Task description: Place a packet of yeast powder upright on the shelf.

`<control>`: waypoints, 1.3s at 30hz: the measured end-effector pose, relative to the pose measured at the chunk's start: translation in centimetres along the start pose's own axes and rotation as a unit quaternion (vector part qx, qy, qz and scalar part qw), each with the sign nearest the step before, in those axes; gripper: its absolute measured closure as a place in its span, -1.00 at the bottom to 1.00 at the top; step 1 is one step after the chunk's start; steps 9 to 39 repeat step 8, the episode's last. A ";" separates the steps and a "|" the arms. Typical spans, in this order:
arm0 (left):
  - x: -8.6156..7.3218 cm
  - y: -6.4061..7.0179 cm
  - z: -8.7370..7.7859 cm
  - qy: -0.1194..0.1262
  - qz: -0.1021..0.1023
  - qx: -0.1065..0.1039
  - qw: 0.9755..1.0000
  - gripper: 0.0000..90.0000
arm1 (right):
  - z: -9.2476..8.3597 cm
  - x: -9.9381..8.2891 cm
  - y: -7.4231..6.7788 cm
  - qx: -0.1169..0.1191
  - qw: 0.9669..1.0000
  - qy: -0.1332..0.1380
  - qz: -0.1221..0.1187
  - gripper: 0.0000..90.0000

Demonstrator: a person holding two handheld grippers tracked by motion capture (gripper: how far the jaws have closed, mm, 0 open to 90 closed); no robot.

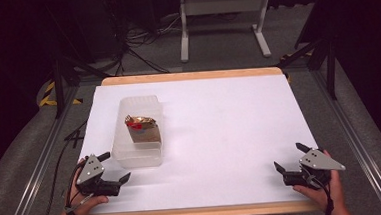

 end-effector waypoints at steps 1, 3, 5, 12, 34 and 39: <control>0.0 0.0 0.0 -0.001 0.001 0.000 1.000 -0.91 | 0.0 0.0 0.0 0.001 1.000 0.000 0.000 -0.85; 0.0 0.0 0.1 0.000 0.002 0.001 1.000 -0.91 | 0.0 0.0 0.0 -0.001 1.000 -0.002 -0.001 -0.85; 0.0 0.1 0.0 -0.002 0.003 0.002 1.000 -0.91 | 0.0 0.0 -0.1 0.000 1.000 -0.001 -0.001 -0.85; 0.0 0.1 0.0 -0.001 0.000 0.004 1.000 -0.91 | 0.0 0.1 -0.2 0.004 1.000 0.002 -0.003 -0.85; 0.0 0.1 0.0 -0.001 0.000 0.004 1.000 -0.91 | 0.0 0.1 -0.2 0.004 1.000 0.002 -0.003 -0.85; 0.0 0.1 0.0 -0.001 0.000 0.004 1.000 -0.91 | 0.0 0.1 -0.2 0.004 1.000 0.002 -0.003 -0.85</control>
Point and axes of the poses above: each handheld gripper's, and its own axes: z roughly forward along the jaws, x roughly out of its top, y roughly to its right, the point moved 9 cm from there along z, roughly forward along the jaws, and after that the axes turned 5 degrees about -y, right-handed, at the moved point
